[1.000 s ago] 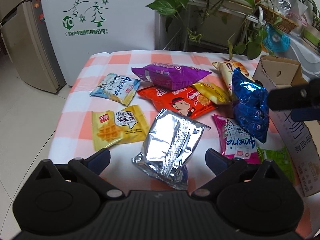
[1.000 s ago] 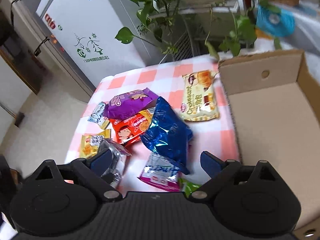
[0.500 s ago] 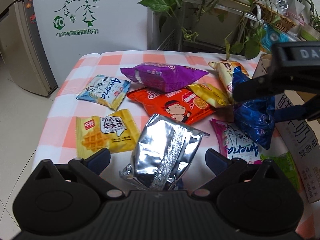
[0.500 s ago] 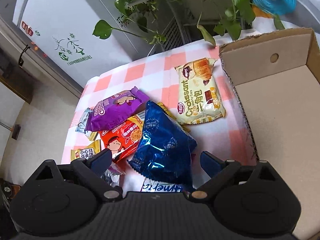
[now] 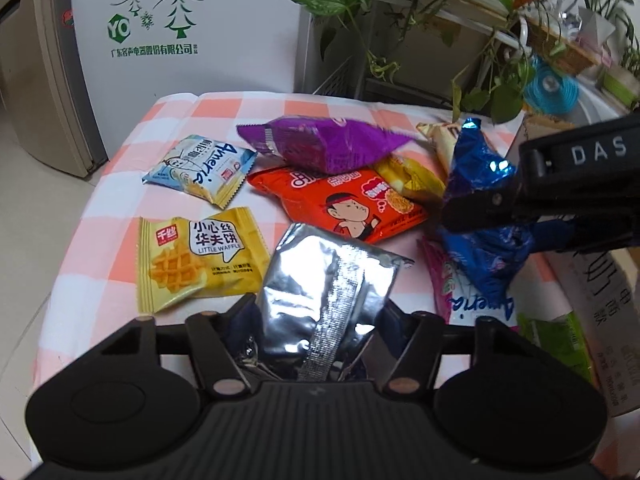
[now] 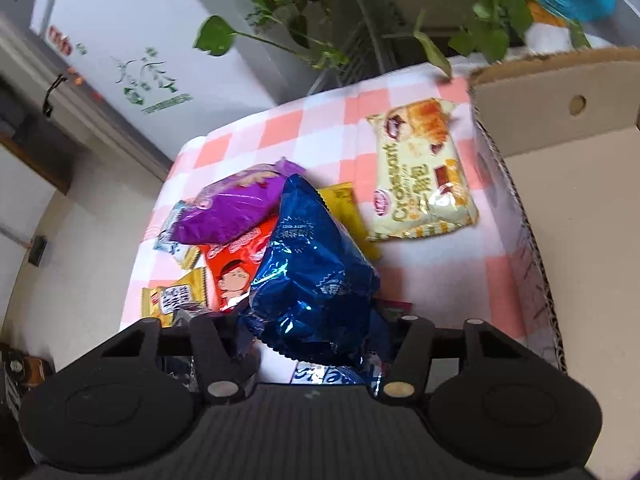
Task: Organize snacks
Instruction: 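Lift both held bags and carry them over the cardboard box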
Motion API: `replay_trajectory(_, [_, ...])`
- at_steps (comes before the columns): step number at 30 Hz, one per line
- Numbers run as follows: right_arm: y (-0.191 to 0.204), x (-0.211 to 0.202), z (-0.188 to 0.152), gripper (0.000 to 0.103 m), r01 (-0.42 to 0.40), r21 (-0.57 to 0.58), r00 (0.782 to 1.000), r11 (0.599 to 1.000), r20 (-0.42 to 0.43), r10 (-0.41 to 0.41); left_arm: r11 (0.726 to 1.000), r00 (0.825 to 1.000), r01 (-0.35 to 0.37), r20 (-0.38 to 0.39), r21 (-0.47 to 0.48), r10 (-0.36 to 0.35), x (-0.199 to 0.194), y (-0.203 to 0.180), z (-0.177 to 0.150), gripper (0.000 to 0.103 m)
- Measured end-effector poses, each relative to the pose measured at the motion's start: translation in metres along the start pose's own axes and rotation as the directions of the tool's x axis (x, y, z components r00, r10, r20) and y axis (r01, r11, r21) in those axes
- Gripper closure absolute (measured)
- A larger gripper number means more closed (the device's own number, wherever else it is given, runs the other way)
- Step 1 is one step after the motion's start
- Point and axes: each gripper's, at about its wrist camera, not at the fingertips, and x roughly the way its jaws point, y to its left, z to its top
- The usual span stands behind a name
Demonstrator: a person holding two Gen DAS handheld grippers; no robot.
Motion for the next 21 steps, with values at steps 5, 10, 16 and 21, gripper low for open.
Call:
replay_trajectory(5, [0.007, -0.004, -0.002, 0.046, -0.027, -0.061, 1.0, 0.998, -0.004, 0.027, 1.0, 1.0, -0.017, 0.005, -0.01, 0.017, -0.008, 0.002, -0.004, 0.042])
replay_trajectory(10, [0.012, -0.009, -0.006, 0.047, -0.059, -0.101, 0.998, 0.993, -0.003, 0.059, 0.999, 1.0, -0.017, 0.018, -0.033, 0.018, -0.018, 0.006, -0.004, 0.042])
replay_trajectory(16, [0.017, -0.015, -0.01, 0.047, -0.054, -0.157, 0.998, 0.986, 0.007, 0.056, 0.999, 0.999, -0.031, 0.036, -0.034, 0.032, -0.031, 0.006, -0.004, 0.042])
replay_trajectory(21, [0.022, -0.022, -0.015, 0.047, -0.024, -0.222, 0.999, 0.975, 0.024, 0.03, 0.998, 0.998, -0.044, 0.039, -0.048, 0.046, -0.039, 0.007, -0.005, 0.042])
